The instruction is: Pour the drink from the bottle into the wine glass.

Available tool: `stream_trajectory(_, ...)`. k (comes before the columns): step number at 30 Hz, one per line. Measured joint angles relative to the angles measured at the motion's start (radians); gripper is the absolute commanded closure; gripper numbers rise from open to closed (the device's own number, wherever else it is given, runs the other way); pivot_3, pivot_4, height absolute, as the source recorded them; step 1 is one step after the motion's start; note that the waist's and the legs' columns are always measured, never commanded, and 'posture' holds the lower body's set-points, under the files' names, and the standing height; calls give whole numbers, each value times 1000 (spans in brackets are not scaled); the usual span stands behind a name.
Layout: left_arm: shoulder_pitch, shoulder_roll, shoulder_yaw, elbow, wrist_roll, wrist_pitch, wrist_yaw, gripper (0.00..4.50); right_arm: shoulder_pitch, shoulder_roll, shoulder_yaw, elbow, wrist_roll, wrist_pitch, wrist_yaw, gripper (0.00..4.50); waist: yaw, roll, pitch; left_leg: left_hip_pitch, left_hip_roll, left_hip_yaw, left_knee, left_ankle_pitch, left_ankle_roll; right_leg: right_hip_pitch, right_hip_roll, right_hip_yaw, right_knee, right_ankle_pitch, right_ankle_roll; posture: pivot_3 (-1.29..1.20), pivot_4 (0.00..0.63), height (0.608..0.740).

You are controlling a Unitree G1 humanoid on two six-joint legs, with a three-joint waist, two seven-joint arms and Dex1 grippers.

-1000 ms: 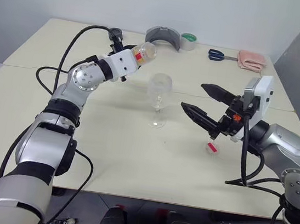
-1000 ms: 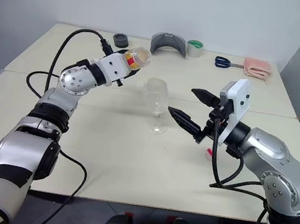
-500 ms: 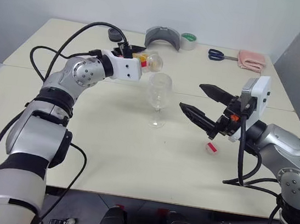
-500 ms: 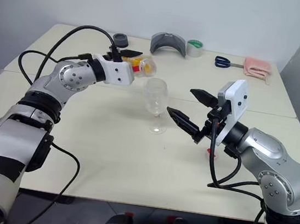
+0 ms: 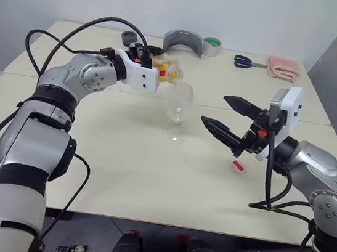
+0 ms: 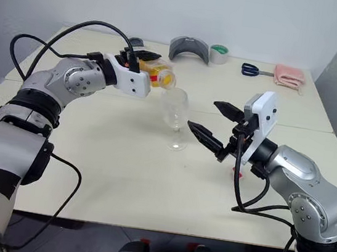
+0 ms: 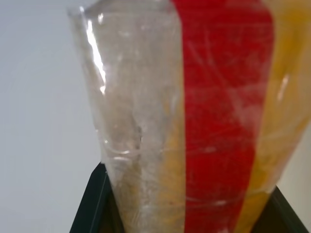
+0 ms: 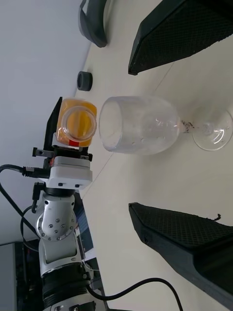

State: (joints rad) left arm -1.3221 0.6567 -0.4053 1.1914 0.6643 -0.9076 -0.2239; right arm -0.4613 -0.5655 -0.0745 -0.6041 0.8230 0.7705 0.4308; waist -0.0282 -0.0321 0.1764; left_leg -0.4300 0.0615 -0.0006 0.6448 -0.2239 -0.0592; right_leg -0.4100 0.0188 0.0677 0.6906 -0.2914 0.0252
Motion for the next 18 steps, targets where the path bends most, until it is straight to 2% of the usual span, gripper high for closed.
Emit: stream_trajectory(18,-67,27,-95,29,122,-36,122,2847,2,39,19,-2,-19,0,-2,0,0,0,0,0,0,1,0,0,0,-1,0,0,2,0,0,0,150,740)
